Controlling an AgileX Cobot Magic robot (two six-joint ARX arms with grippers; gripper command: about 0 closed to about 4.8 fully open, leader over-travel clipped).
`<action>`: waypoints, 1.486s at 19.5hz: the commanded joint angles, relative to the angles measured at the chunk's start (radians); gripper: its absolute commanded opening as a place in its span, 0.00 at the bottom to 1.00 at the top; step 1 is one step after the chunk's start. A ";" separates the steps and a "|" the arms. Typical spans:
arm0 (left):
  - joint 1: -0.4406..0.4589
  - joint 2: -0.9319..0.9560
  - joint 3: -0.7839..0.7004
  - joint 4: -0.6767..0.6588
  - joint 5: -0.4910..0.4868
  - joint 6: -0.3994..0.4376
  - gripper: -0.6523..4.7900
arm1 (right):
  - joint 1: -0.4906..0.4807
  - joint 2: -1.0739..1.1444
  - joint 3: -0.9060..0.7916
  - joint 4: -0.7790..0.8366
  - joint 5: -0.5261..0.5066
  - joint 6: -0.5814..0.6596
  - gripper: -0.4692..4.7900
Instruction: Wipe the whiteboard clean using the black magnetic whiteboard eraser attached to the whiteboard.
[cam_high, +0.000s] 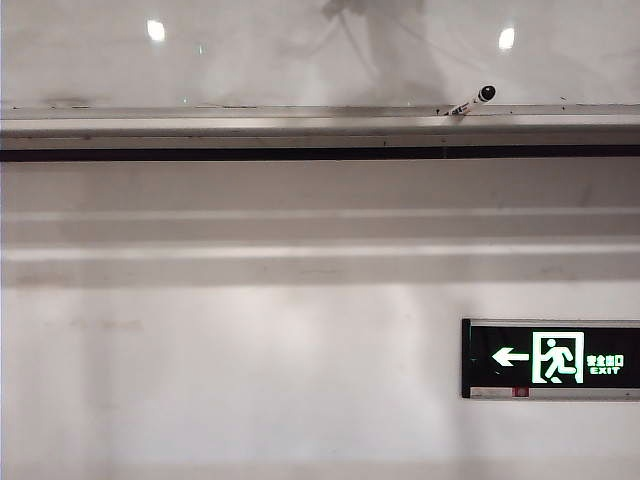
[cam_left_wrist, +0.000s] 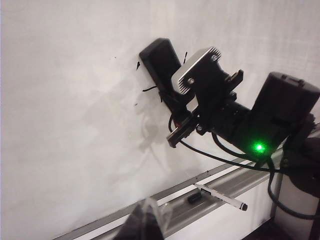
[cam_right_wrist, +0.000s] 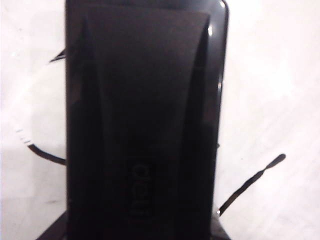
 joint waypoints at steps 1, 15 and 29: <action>-0.002 -0.003 0.003 0.009 0.026 0.000 0.11 | -0.004 0.006 -0.004 -0.046 -0.018 0.008 0.74; -0.002 -0.003 0.003 0.010 0.026 0.000 0.11 | 0.042 -0.030 -0.004 -0.018 0.070 -0.024 1.00; -0.002 -0.003 0.003 0.010 0.043 -0.001 0.11 | 0.054 -0.016 -0.005 -0.013 0.059 -0.026 0.42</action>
